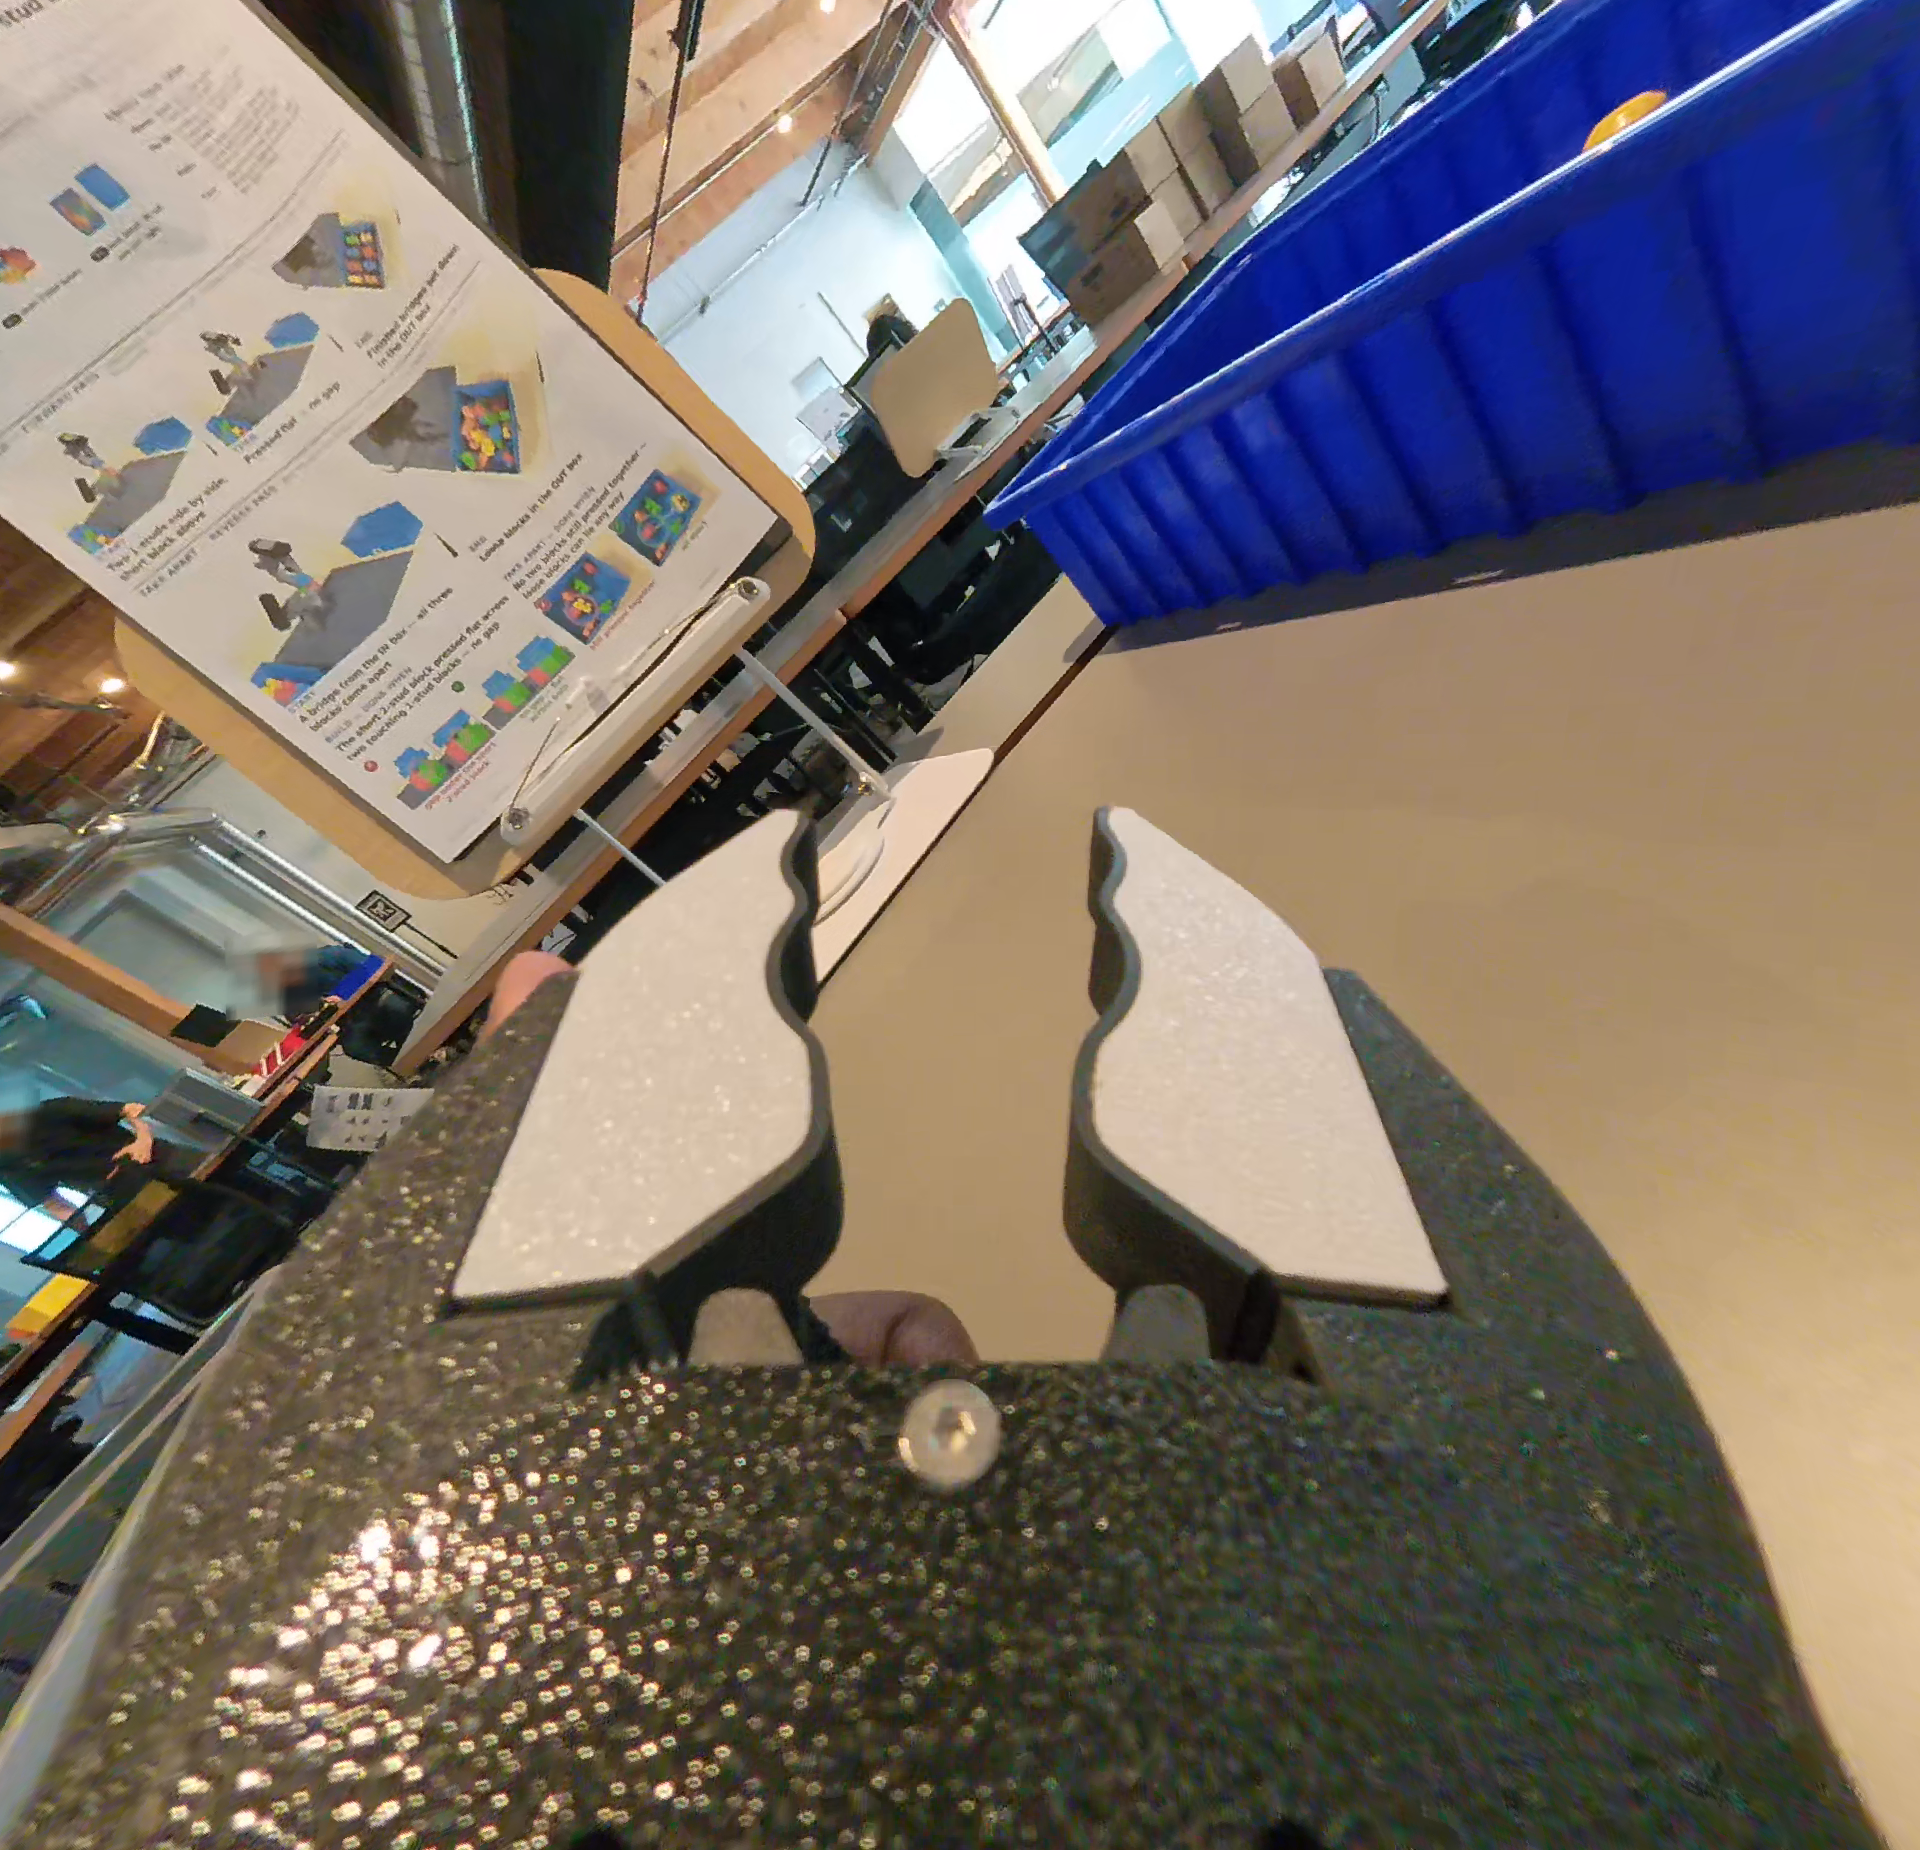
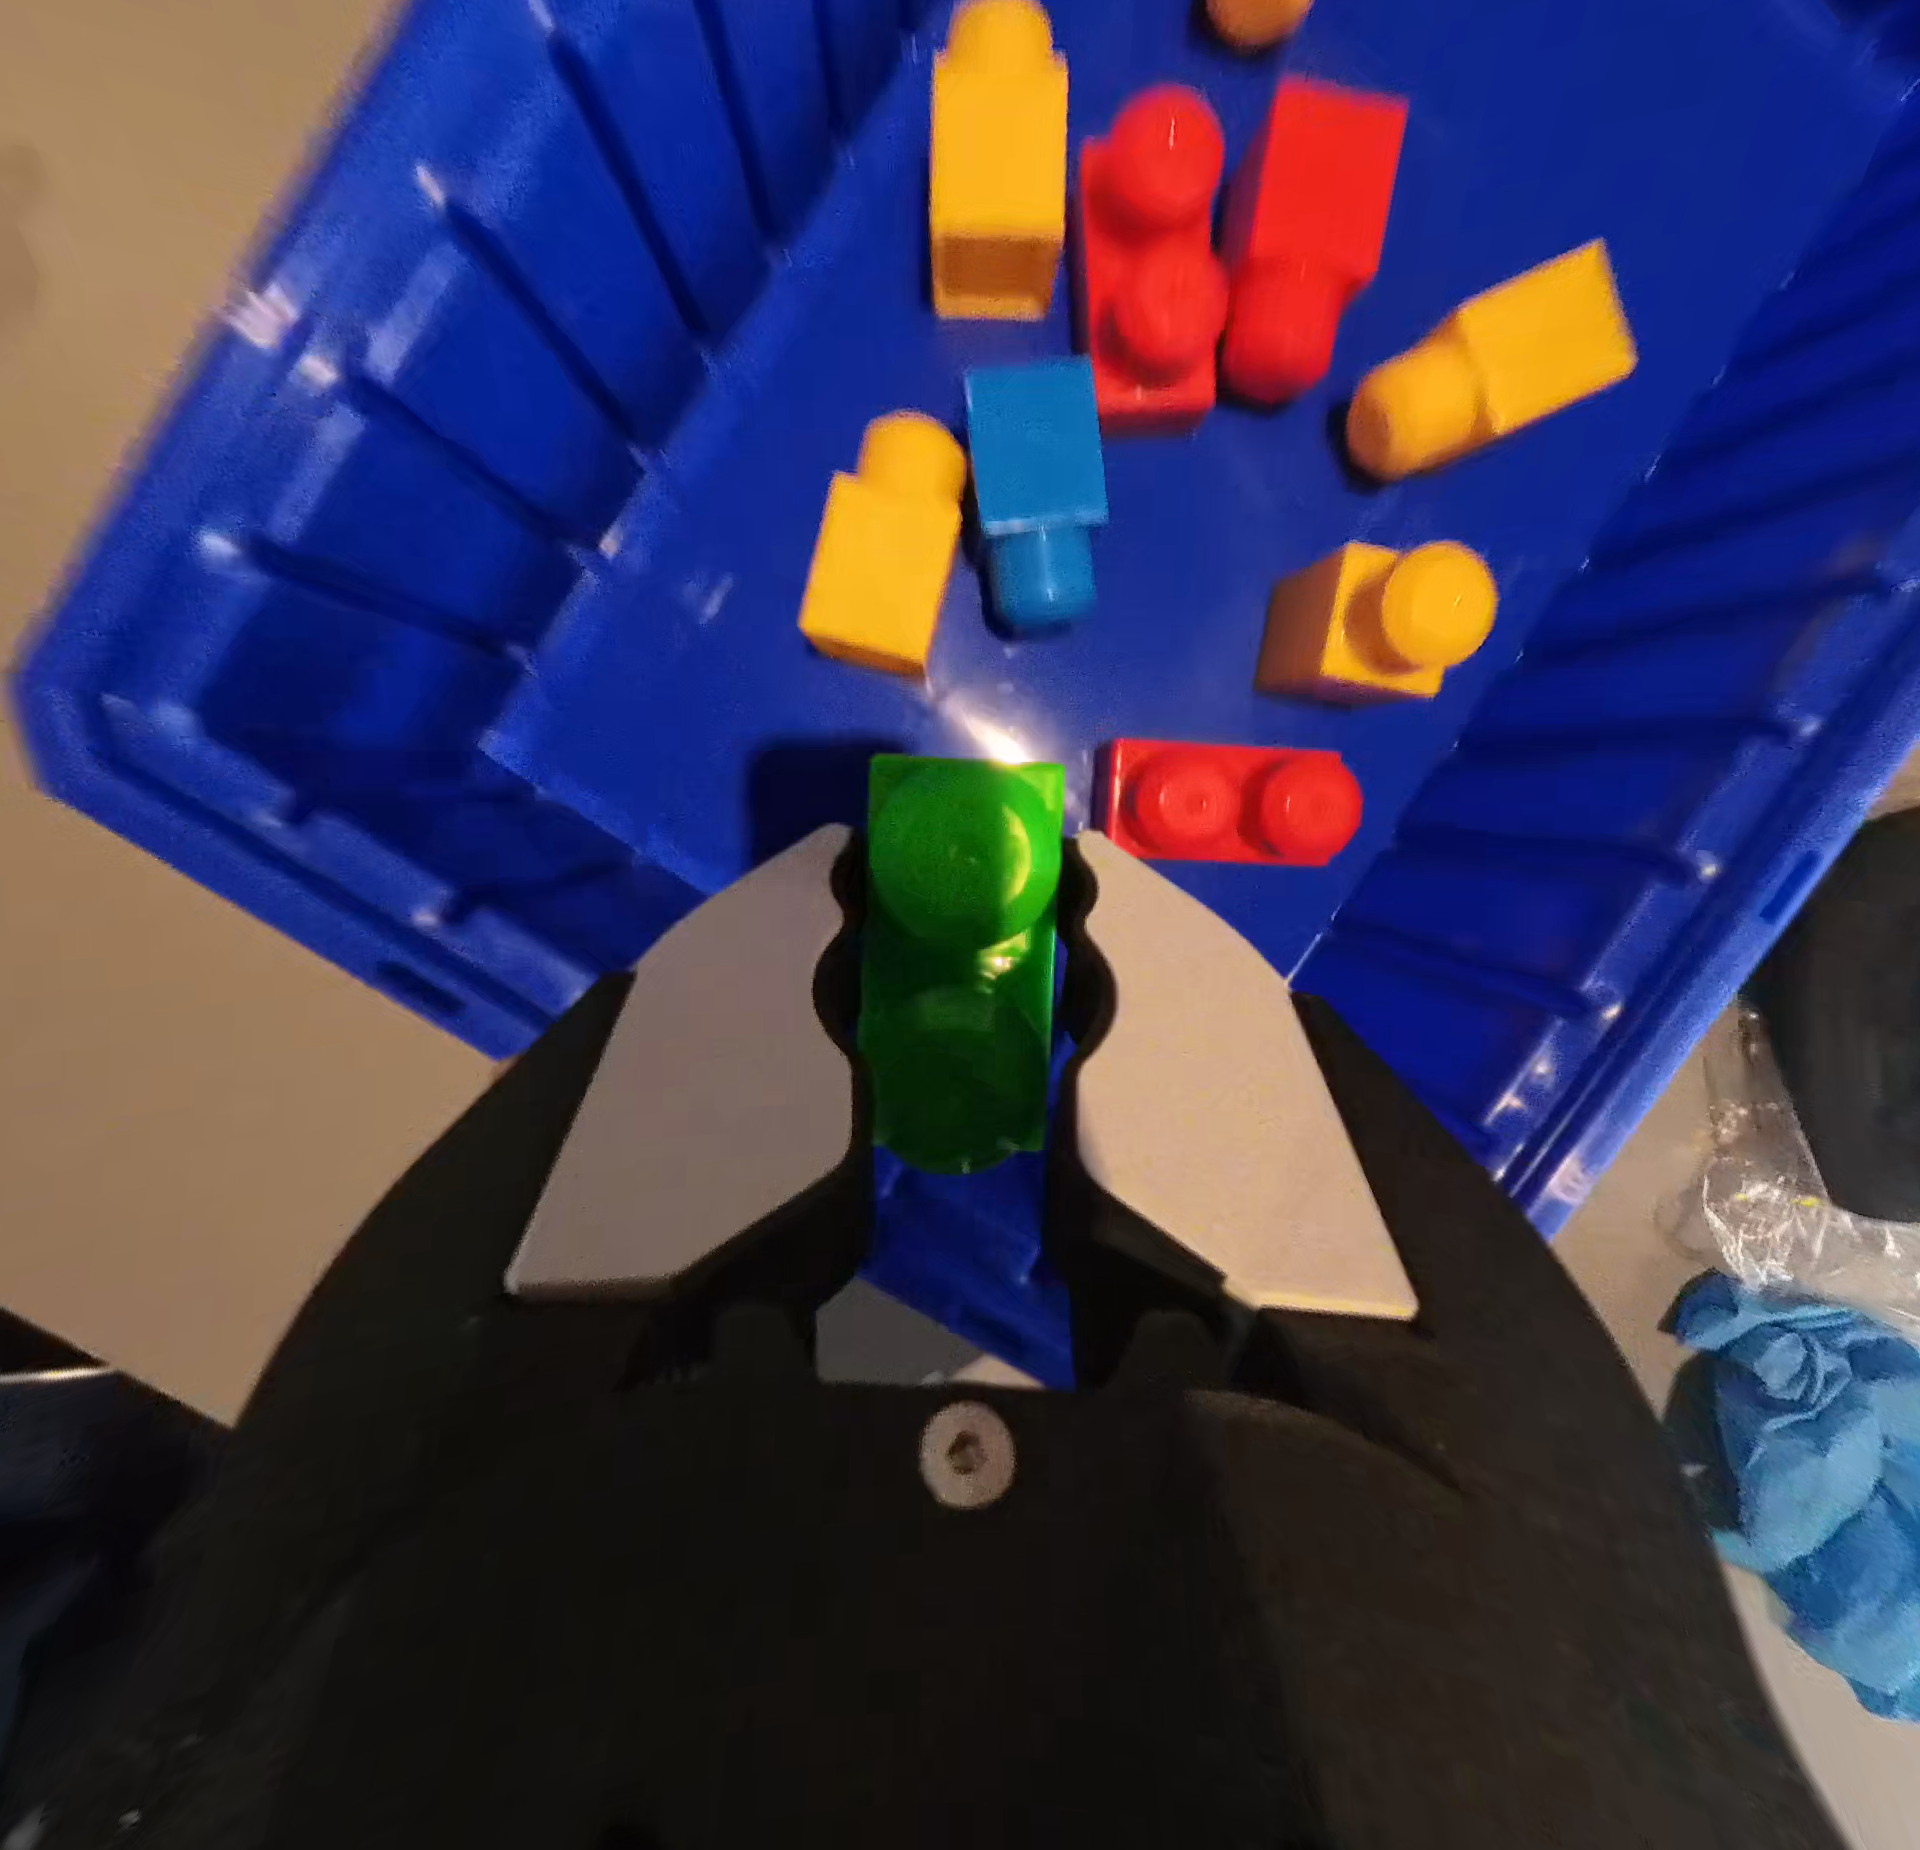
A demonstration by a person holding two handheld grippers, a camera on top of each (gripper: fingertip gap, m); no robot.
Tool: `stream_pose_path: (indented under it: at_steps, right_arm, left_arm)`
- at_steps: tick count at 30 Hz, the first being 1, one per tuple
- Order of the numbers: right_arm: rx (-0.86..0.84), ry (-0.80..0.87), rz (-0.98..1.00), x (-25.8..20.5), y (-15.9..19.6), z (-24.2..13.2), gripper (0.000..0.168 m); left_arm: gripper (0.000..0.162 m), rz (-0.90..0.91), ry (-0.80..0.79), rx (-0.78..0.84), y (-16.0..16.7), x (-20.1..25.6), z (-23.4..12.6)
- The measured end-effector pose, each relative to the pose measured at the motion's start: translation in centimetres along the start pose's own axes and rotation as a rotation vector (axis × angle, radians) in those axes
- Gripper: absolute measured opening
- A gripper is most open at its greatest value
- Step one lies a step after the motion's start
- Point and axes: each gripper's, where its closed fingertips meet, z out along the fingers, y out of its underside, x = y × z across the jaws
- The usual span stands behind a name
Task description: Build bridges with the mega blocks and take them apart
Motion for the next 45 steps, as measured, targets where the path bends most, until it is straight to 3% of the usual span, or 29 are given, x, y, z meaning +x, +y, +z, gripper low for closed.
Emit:
stream_pose_path:
  at_steps: [11, 14, 17, 21, 24, 29, 34, 37, 40, 45]
  right_arm:
    - [-0.199, -0.063, -0.094, 1.0, 1.6, 4.1, 0.046]
    - [-0.184, -0.067, -0.107, 0.9, 1.4, 4.1, 0.058]
    - [-0.042, -0.053, -0.154, -0.5, -1.3, 2.4, 0.065]
    - [0.301, -0.152, -0.342, -10.2, -7.7, -2.6, 0.064]
    - [0.483, -0.201, -0.509, -19.6, -10.8, -3.6, 0.063]
    - [0.540, -0.287, -0.632, -30.2, -11.2, 3.9, 0.070]
    - [0.494, -0.482, -0.556, -34.9, -9.4, 10.0, 0.073]
    - [0.481, -0.485, -0.565, -35.2, -9.1, 10.5, 0.066]
    - [0.487, -0.515, -0.545, -35.2, -9.1, 10.3, 0.063]
    - [0.484, -0.526, -0.527, -35.0, -9.1, 10.3, 0.057]
  left_arm:
    - [0.049, 0.008, -0.005, -0.031, 1.0, 0.0, 0.0]
    - [0.049, 0.008, 0.000, -0.028, 0.9, 0.1, 0.0]
    - [0.049, 0.010, 0.010, -0.028, 0.8, 0.3, 0.1]
    - [0.051, -0.007, 0.035, -0.052, 1.1, 0.7, 0.3]
    - [0.054, -0.055, 0.038, -0.073, 1.4, 0.6, 0.3]
    - [0.059, -0.313, 0.002, -0.086, 1.0, -2.5, -2.2]
    - [0.058, -0.364, -0.052, -0.241, 1.0, -10.3, -9.7]
    - [0.053, -0.326, -0.127, -0.388, 3.2, -18.1, -14.6]
    - [0.056, -0.309, -0.235, -0.596, 9.3, -26.1, -17.5]
    - [0.076, -0.328, -0.104, -0.997, 22.3, -29.0, -15.8]
